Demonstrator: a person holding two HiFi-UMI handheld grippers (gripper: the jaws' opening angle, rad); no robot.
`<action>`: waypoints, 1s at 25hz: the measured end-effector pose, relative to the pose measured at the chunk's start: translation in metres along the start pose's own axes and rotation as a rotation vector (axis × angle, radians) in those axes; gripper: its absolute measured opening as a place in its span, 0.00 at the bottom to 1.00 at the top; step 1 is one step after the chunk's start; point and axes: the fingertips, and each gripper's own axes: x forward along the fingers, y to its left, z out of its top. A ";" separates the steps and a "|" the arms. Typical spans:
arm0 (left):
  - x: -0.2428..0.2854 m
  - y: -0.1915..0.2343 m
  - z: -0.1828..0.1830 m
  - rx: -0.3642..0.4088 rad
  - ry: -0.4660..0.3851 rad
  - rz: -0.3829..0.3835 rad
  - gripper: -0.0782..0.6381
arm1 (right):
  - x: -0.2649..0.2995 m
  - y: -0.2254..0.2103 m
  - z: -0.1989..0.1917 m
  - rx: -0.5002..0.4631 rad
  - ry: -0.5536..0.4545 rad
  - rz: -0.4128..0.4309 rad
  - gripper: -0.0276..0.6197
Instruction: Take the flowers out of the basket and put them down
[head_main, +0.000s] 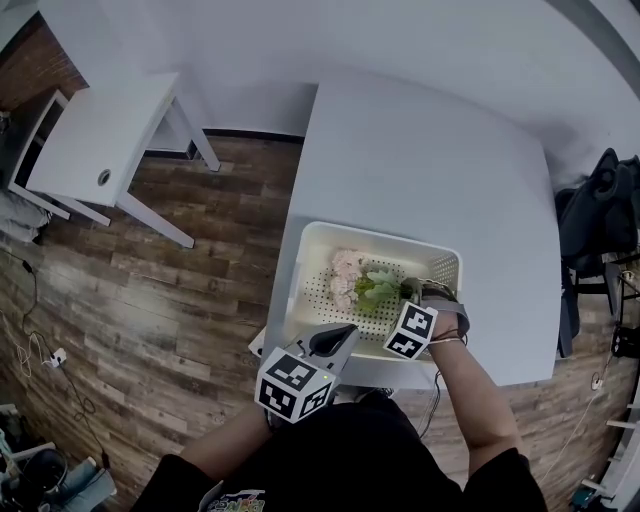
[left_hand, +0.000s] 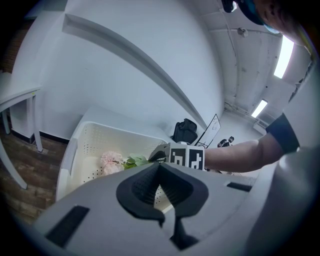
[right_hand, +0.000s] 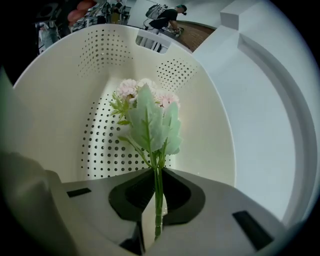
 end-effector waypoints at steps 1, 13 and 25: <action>0.000 -0.001 0.000 0.002 0.000 -0.001 0.12 | -0.004 -0.001 0.002 0.014 -0.012 -0.005 0.11; -0.003 -0.017 0.008 0.052 -0.005 -0.016 0.12 | -0.069 -0.032 0.023 0.405 -0.278 -0.044 0.10; -0.003 -0.049 0.005 0.096 -0.012 -0.041 0.12 | -0.145 -0.055 0.016 0.753 -0.547 -0.071 0.09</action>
